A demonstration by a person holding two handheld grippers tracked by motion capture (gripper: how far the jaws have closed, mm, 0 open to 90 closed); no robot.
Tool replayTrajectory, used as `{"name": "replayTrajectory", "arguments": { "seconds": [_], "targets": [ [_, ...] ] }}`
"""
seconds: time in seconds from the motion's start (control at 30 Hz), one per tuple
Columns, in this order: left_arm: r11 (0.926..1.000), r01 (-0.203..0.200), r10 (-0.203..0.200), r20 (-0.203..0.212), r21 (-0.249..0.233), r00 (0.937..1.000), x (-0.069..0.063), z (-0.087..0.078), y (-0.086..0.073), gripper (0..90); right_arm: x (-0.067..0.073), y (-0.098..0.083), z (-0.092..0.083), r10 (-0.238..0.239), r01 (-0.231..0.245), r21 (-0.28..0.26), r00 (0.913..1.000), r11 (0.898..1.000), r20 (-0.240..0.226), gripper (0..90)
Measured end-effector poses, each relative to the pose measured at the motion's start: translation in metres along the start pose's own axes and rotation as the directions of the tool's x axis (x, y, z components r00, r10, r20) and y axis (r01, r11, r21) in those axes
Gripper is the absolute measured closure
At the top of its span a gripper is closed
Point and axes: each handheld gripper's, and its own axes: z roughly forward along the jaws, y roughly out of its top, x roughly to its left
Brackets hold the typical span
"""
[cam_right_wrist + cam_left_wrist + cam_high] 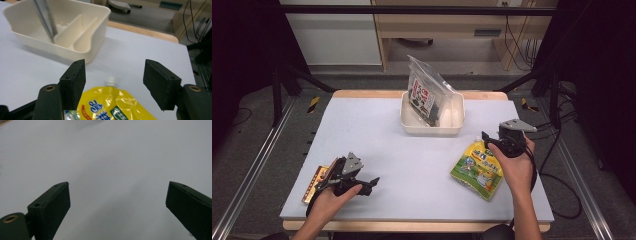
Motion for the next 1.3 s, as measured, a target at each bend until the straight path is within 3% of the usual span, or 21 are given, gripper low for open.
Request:
{"name": "replayTrajectory", "arguments": {
  "seconds": [0.27,0.5,0.87,1.3],
  "targets": [
    [1.0,-0.007,0.007,0.001,-0.003,1.0,-0.001,0.0,0.001,5.4,-0.028,-0.024,0.004,0.06,-0.062,0.028,0.9963,0.998,0.061,40.1],
    [0.9999,-0.016,0.016,0.002,0.003,0.9999,-0.002,0.001,0.002,5.4,-0.046,-0.045,0.007,0.079,-0.088,0.071,0.9905,0.994,0.113,43.4],
    [0.9998,-0.016,0.016,0.001,0.011,0.9999,-0.001,0.002,0.001,5.4,-0.062,-0.065,0.017,0.126,-0.143,0.147,0.985,0.979,0.118,38.6],
    [0.9996,-0.019,0.019,0.01,0.019,0.9998,-0.002,0.004,0.001,5.4,-0.069,-0.077,0.03,0.179,-0.191,0.18,0.9807,0.965,0.079,34.2]
  ]
}}
